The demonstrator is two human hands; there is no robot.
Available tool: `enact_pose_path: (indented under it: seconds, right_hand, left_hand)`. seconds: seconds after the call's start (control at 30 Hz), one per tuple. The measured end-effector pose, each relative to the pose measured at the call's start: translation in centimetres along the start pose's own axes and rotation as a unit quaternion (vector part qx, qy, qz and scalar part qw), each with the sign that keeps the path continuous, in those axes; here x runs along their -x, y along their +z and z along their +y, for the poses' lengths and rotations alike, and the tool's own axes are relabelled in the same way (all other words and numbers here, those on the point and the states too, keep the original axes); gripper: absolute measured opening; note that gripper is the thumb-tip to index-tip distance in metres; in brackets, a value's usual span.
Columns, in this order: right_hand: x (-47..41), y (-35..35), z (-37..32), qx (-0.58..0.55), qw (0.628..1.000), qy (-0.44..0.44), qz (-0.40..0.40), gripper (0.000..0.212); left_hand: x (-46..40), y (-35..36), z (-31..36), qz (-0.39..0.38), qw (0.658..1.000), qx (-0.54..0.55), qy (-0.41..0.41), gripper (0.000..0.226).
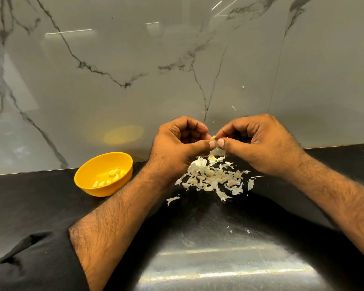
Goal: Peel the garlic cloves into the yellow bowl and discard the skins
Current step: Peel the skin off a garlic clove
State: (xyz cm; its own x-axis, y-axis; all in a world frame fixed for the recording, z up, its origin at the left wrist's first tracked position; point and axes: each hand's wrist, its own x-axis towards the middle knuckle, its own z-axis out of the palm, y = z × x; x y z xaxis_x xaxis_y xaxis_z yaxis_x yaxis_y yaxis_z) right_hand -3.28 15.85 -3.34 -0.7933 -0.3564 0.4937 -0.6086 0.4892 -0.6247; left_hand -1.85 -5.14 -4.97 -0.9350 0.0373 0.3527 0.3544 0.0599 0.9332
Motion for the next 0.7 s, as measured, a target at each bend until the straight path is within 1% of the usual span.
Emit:
enact_pose_path:
  seconds: [0.13,0.3,0.43,0.5,0.6,0.63,0.7]
  right_hand:
    - [0.0,0.1,0.0,-0.044,0.998,0.029,-0.017,0.003]
    - [-0.2,0.2,0.4,-0.1,0.992,0.063,-0.032,0.008]
    - [-0.3,0.2,0.7,-0.107,0.991,0.069,-0.036,0.006]
    - [-0.4,0.2,0.8,-0.104,0.991,0.075,-0.036,0.005]
    - [-0.4,0.3,1.0,-0.129,0.986,0.093,-0.049,0.009]
    - [-0.4,0.3,1.0,-0.134,0.985,0.094,-0.048,0.01]
    - [-0.4,0.3,1.0,-0.157,0.982,0.097,-0.04,0.011]
  left_hand:
    - [0.0,0.1,-0.4,-0.013,1.0,0.012,-0.021,0.027]
    - [-0.1,0.2,-0.6,-0.027,0.999,-0.02,-0.035,0.021]
    - [-0.1,0.2,-0.6,-0.024,0.999,-0.008,-0.036,0.02]
    - [-0.1,0.2,-0.6,-0.017,0.999,0.0,-0.028,0.023]
    - [-0.1,0.3,-0.5,-0.012,1.0,0.005,-0.019,0.037]
    - [-0.2,0.3,-0.4,-0.014,1.0,0.008,-0.02,0.038]
    - [-0.2,0.1,-0.5,-0.021,1.0,0.012,-0.019,0.031]
